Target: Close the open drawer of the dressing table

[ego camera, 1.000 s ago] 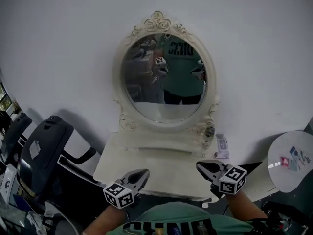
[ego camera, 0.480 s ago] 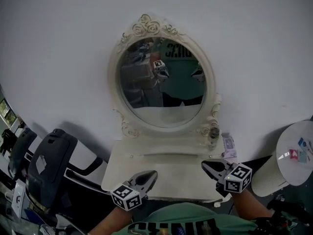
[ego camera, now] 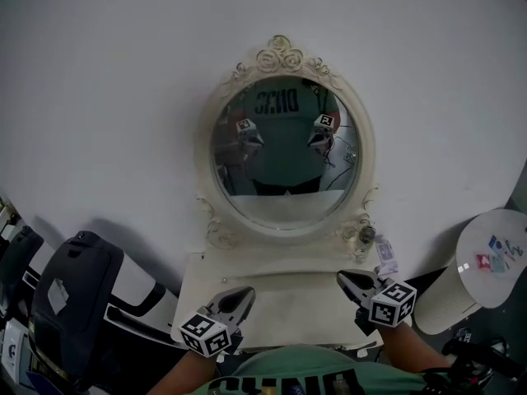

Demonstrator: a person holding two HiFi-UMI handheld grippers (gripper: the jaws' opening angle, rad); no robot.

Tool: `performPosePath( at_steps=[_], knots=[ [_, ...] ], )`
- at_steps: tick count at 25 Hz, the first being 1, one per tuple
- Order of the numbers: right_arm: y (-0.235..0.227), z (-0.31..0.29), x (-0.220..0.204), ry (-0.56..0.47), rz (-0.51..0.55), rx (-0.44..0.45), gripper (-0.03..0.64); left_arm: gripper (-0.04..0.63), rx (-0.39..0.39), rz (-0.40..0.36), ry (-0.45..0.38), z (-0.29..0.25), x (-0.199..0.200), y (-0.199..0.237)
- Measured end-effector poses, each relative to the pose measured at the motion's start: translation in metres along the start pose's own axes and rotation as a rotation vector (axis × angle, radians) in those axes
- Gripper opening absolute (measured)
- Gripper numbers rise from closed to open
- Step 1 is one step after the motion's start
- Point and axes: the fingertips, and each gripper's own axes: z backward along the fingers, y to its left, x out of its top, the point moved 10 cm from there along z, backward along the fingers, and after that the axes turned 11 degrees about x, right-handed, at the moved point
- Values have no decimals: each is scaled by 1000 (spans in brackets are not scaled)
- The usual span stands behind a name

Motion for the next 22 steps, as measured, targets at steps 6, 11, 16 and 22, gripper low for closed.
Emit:
performPosePath(
  at_steps=[6,11,16,22],
  knots=[
    [-9,2,8,38,46,-20,11,9,-7,20,1,-11,-5,-2],
    [-13,1,10,63,81,-9,11,9,-22,16,-9,-22,-2,-9],
    [-14,3,12,69,91,-3,11,9,-19,16,-15,-22,0,-12],
    [-11,0,12,75,101,5,11,9,-23,12,-26,-18,1,-11]
  ],
)
